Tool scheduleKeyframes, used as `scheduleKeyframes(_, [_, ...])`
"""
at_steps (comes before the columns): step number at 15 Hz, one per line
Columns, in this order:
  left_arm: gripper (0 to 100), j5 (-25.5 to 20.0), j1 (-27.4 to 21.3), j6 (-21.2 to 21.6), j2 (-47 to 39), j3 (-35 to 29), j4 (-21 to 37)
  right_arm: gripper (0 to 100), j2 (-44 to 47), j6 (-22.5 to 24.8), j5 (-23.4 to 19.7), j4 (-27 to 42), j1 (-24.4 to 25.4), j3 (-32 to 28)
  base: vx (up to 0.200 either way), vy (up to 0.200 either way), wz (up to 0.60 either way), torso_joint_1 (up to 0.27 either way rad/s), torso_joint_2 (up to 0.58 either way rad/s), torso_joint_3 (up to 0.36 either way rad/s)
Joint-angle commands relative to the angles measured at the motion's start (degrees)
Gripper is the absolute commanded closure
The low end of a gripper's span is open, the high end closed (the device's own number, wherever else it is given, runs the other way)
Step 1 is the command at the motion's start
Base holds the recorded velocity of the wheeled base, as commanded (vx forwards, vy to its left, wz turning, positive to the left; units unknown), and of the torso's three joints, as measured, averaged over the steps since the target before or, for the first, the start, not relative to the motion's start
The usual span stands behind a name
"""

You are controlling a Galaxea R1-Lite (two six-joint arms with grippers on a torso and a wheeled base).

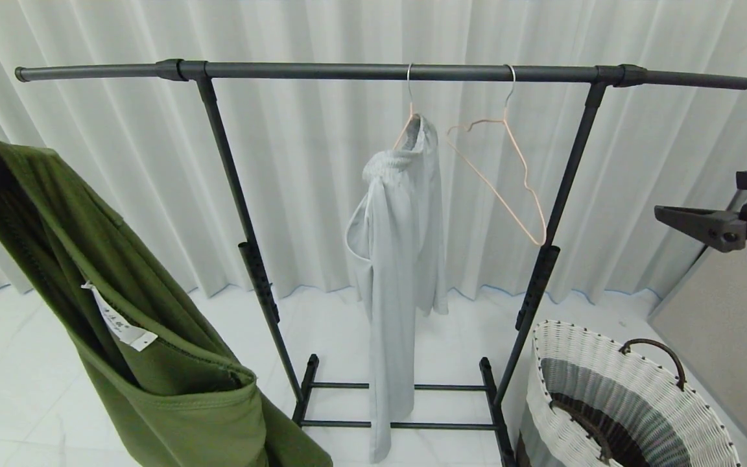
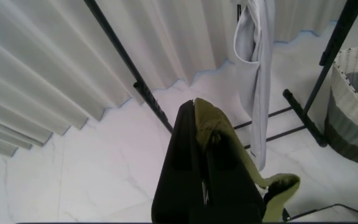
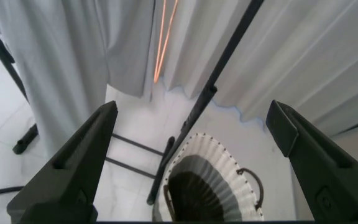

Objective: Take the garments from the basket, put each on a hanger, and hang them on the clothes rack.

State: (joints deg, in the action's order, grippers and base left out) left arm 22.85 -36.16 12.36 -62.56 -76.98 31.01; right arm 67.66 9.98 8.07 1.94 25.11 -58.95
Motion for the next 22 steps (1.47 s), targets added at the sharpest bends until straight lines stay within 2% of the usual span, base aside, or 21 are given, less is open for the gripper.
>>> scheduleKeyframes(1, [100, 0.0, 0.0, -0.1, 0.2, -0.1, -0.1, 0, 2.0, -0.8, 0.1, 0.3, 0.0, -1.1, 0.2, 0.0, 0.0, 0.002, 0.0, -0.002])
scheduleKeyframes(6, [100, 0.0, 0.0, -0.1, 0.6, 0.1, -0.1, 0, 3.8, -3.6, 0.1, 5.7, 0.0, -4.5, 0.2, 0.0, 0.0, 0.006, 0.0, 0.0])
scheduleKeyframes(12, [100, -0.1, 0.0, -0.1, 0.6, 0.7, -0.1, 0, 7.0, -5.5, 0.1, 6.5, 0.4, -6.1, 0.2, 0.0, 0.0, 0.003, 0.0, 0.001])
scheduleKeyframes(19, [100, -0.1, -0.1, -0.1, 1.7, 4.4, -3.0, 0, 16.3, -13.2, 0.6, 6.1, 5.5, -9.2, 0.0, 0.0, 0.0, 0.0, 0.0, 0.0])
scheduleKeyframes(22, [100, -0.1, -0.1, -0.1, 1.7, 4.5, -3.4, 0, 21.1, -17.2, 1.9, 6.0, 6.1, -12.0, 0.0, 0.0, 0.0, 0.0, 0.0, 0.0])
